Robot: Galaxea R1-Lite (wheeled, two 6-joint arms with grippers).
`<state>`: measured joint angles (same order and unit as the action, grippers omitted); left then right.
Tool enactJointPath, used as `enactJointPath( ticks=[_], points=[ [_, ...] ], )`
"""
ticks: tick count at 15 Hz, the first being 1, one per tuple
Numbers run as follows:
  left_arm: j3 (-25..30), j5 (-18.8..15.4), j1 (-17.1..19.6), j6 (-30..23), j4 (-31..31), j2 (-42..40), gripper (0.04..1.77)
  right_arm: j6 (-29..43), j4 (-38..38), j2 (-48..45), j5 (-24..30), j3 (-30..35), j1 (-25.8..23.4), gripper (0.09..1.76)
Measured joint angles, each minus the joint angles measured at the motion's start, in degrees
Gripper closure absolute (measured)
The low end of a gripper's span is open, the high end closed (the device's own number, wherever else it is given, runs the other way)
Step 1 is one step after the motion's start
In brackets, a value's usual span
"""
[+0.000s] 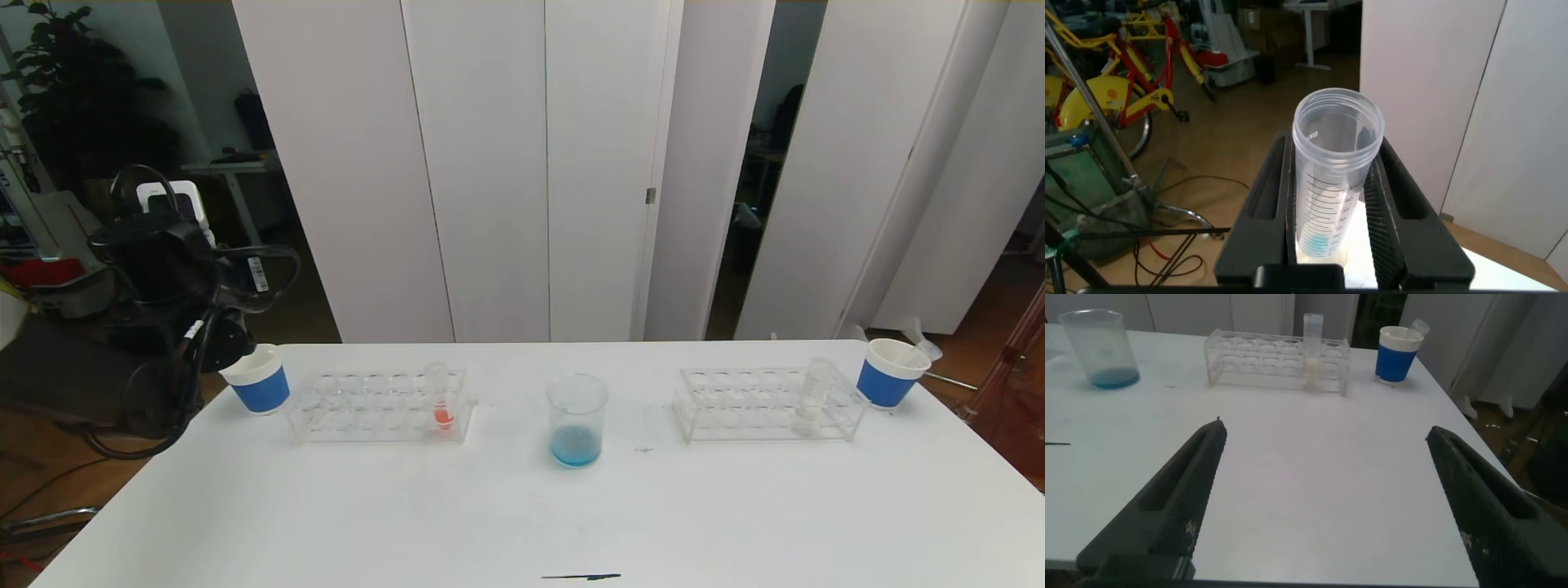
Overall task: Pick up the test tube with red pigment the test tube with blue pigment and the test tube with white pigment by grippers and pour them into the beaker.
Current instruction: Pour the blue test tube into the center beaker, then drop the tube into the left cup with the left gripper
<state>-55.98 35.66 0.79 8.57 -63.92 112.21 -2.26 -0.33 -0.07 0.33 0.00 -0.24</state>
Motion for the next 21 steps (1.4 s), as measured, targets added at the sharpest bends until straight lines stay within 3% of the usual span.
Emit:
enactJointPath(
  ticks=[5,11,20,21],
  points=[
    [-2.95,-0.51,2.89,-0.96,-5.99,10.75,1.24,0.00,0.00,0.00,-0.02,0.00,-0.02,0.10],
    [-6.91,-2.78,5.29,-2.77,-7.14,19.96,1.24,0.02,0.00,0.00,-0.02,0.00,0.00,0.10],
    [-6.64,-5.78,6.42,-4.80,-4.44,22.49,1.24,0.02,0.02,0.00,-0.02,0.00,0.00,0.10],
    [-6.50,-5.81,6.42,-4.72,-4.35,22.46,1.16,0.02,0.00,0.00,-0.02,0.00,-0.02,0.10]
  ],
)
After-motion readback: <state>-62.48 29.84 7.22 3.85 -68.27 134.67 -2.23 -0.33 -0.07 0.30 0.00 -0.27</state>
